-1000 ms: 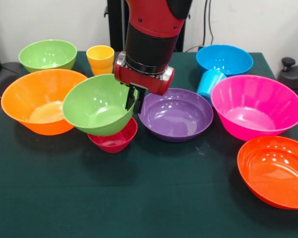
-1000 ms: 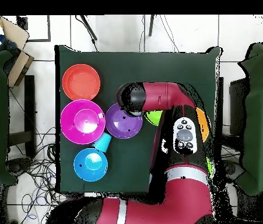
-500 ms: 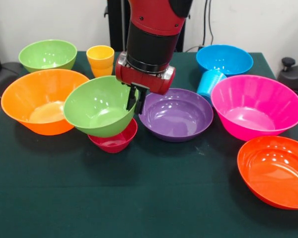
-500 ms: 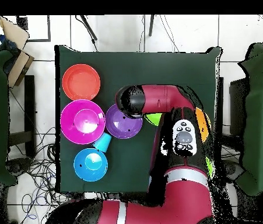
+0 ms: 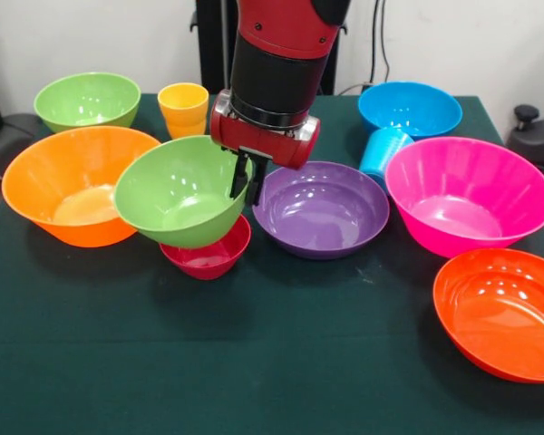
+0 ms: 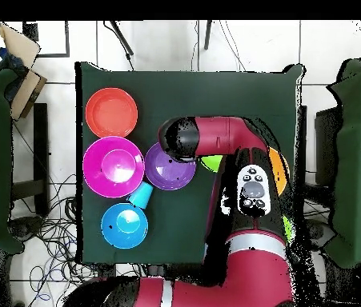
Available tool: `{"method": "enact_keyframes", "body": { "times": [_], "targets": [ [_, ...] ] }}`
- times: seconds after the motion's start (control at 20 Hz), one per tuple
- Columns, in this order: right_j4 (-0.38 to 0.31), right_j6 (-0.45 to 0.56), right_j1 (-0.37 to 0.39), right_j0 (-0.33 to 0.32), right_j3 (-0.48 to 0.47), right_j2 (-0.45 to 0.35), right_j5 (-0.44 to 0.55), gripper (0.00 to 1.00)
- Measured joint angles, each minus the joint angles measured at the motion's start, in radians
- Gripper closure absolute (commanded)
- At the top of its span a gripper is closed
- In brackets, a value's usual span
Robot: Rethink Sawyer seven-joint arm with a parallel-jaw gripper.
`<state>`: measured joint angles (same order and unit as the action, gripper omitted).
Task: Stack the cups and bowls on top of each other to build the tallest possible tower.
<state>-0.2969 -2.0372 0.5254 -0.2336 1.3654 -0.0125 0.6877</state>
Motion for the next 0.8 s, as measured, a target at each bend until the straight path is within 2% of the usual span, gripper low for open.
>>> {"method": "enact_keyframes", "body": {
  "times": [0.8],
  "targets": [
    [0.000,0.000,0.000,0.000,0.014,0.000,0.000,1.00]
  ]
}}
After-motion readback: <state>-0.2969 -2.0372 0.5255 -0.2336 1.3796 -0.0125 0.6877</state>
